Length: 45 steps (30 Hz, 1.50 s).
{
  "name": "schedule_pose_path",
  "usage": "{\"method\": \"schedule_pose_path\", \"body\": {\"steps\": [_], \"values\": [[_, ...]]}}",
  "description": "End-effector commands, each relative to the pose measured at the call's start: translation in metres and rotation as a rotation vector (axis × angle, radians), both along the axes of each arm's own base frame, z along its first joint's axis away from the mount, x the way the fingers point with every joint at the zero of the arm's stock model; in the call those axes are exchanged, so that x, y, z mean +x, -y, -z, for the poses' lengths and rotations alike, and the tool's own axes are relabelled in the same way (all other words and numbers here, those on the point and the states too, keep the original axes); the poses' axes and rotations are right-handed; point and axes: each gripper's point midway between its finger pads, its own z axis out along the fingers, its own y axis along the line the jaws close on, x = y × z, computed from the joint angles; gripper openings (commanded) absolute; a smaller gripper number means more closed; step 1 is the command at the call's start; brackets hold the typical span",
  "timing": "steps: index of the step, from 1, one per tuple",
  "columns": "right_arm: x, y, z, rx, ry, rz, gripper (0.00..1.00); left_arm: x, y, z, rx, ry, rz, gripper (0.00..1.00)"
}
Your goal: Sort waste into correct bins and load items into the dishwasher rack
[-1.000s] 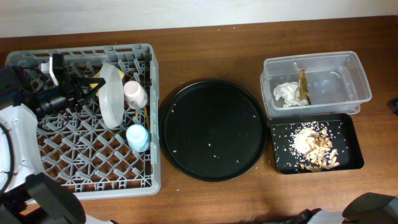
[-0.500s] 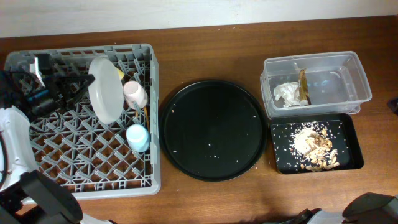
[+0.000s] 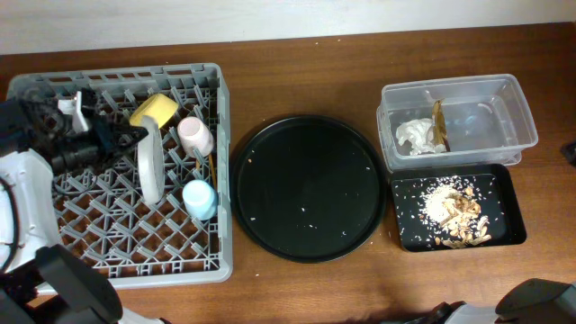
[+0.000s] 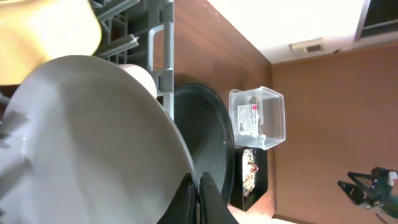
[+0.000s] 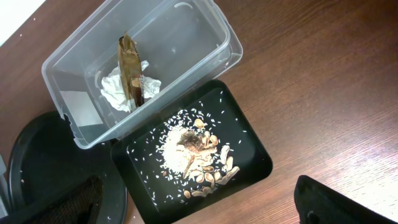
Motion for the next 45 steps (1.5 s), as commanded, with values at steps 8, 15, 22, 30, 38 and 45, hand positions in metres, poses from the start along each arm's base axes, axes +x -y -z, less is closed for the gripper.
{"method": "schedule_pose_path", "body": {"steps": [8,15,22,30,38,45], "values": [[-0.002,0.0,-0.003,-0.01,0.004,0.008,0.99,0.01,0.019,0.007,0.213,-0.001,0.074,0.99],[-0.002,0.0,-0.003,-0.01,0.004,0.008,0.99,-0.028,0.033,-0.078,0.542,0.121,-0.018,0.99],[-0.002,0.0,-0.003,-0.01,0.004,0.008,0.99,-0.027,0.106,-0.07,0.681,0.176,0.143,0.99],[0.05,-0.144,-0.037,-0.085,0.097,-0.465,0.99,-0.027,0.106,-0.07,0.681,0.176,0.143,0.99],[-0.029,-0.325,-0.143,-0.39,0.617,-1.108,0.99,-0.027,0.106,-0.07,0.681,0.176,0.143,0.99],[-0.075,-0.267,-0.139,-0.898,1.297,-0.724,0.99,-0.027,0.106,-0.07,0.681,0.176,0.143,0.99]]}}
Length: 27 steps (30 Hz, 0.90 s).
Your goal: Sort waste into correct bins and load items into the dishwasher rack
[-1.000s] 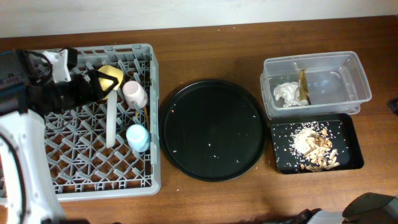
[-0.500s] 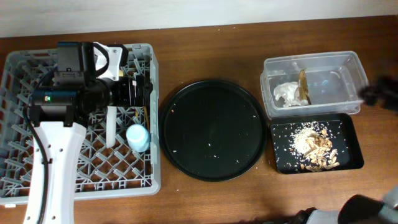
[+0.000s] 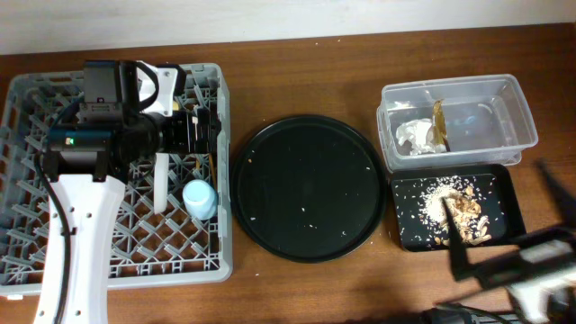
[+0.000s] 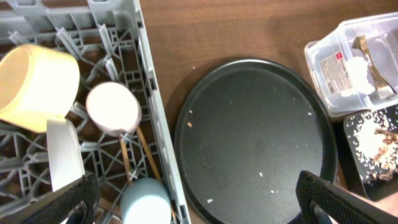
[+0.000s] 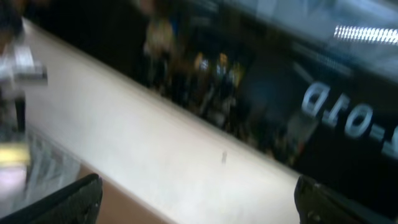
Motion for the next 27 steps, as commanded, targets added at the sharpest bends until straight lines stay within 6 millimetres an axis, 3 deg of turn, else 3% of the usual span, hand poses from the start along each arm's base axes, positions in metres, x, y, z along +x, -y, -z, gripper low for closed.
{"method": "schedule_pose_path", "body": {"steps": [1,5,8,10,11,25,27], "values": [[0.017,0.006,0.071,-0.002,0.048,0.051,0.99,0.001,0.0,-0.002,-0.005,0.001,-0.008,0.99],[0.047,0.008,0.148,0.178,0.131,0.02,0.99,0.001,0.0,-0.002,-0.006,0.001,-0.008,0.99],[0.079,0.015,0.233,0.276,-0.062,0.068,0.98,0.001,0.0,-0.002,-0.006,0.001,-0.008,0.99],[0.086,0.022,0.27,0.264,-0.207,0.13,0.99,0.001,0.0,-0.002,-0.006,0.001,-0.008,0.99],[0.087,0.024,0.311,0.241,-0.371,0.166,0.99,0.001,0.0,-0.002,-0.006,0.001,-0.008,0.99],[0.087,0.025,0.31,0.241,-0.364,0.169,0.99,0.0,0.0,0.002,-0.002,-0.011,-0.008,0.99],[0.087,0.025,0.31,0.241,-0.364,0.169,0.99,-0.013,-0.001,-0.011,-0.004,0.024,-0.007,0.99]]}}
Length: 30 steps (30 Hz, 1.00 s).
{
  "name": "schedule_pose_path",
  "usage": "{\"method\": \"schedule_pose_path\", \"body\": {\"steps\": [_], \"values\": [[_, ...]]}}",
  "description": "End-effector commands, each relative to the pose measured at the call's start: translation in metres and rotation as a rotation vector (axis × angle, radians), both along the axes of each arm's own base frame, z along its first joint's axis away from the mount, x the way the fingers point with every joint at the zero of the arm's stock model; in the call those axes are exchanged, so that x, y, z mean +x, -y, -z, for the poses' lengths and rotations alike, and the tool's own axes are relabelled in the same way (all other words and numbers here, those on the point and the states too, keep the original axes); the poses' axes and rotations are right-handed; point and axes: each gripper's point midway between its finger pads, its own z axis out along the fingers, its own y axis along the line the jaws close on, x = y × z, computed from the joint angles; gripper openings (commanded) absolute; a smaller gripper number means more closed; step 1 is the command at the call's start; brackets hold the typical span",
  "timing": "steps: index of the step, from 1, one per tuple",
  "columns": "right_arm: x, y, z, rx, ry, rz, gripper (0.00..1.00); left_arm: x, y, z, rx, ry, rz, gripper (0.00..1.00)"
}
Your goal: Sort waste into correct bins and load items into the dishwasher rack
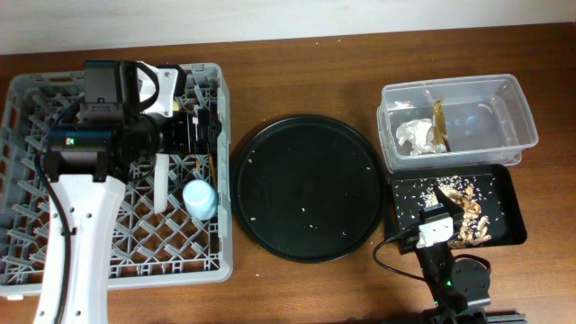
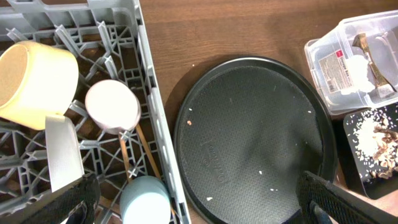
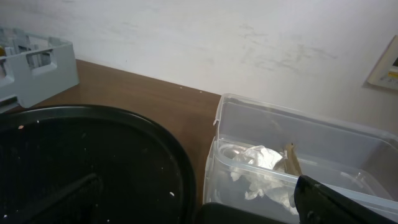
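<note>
My left gripper [image 2: 199, 205] hangs open and empty over the right side of the grey dishwasher rack [image 1: 27, 225]. In the rack a white plate [image 1: 159, 184] stands on edge, beside a yellow cup [image 2: 34, 78], a pink cup [image 2: 112, 106], a light blue cup [image 2: 144, 199] and wooden chopsticks [image 2: 146, 155]. The black round tray [image 1: 306, 184] holds only crumbs. My right gripper [image 3: 199, 205] is open, low at the table's front, facing the clear bin [image 3: 298, 162].
The clear bin [image 1: 459, 121] holds a crumpled white tissue [image 1: 414, 135] and a brown wrapper [image 1: 439, 121]. In front of it a black rectangular tray [image 1: 504, 202] carries rice and food scraps. The right arm's base sits at the table's front edge.
The right arm was swinging at the front right with its wrist view blurred toward the room. Now it is folded low in front of the scrap tray, facing the clear bin. The left arm has not moved.
First my left gripper was shut on the white plate's rim inside the rack, and my right wrist looked down on the two bins. Then the left gripper was open above the rack's right side with the plate left standing. The right arm has since dropped low.
</note>
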Motion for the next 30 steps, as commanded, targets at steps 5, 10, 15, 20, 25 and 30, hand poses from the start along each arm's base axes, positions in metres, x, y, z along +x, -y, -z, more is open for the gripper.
{"method": "schedule_pose_path", "body": {"steps": [5,10,15,20,25,30], "values": [[0.0,0.004,0.002,0.007,-0.006,0.02,0.99,-0.106,-0.01,0.076,0.01,-0.013,-0.015,0.99],[0.0,0.004,0.002,0.007,-0.006,0.02,0.99,-0.112,-0.015,0.073,-0.036,0.753,-0.043,0.99],[0.0,0.004,0.002,0.007,-0.006,0.02,0.99,-0.114,-0.026,0.084,-0.028,0.999,-0.108,0.99],[0.0,0.004,0.002,0.007,-0.005,0.02,0.99,-0.117,-0.041,0.122,0.095,0.883,-0.144,0.99],[0.0,0.004,0.002,0.007,-0.006,0.02,0.99,-0.116,-0.055,0.12,0.177,0.901,-0.192,0.99],[0.0,0.004,0.002,0.007,-0.005,0.02,0.99,-0.115,-0.061,0.12,0.189,0.899,-0.216,0.99]]}}
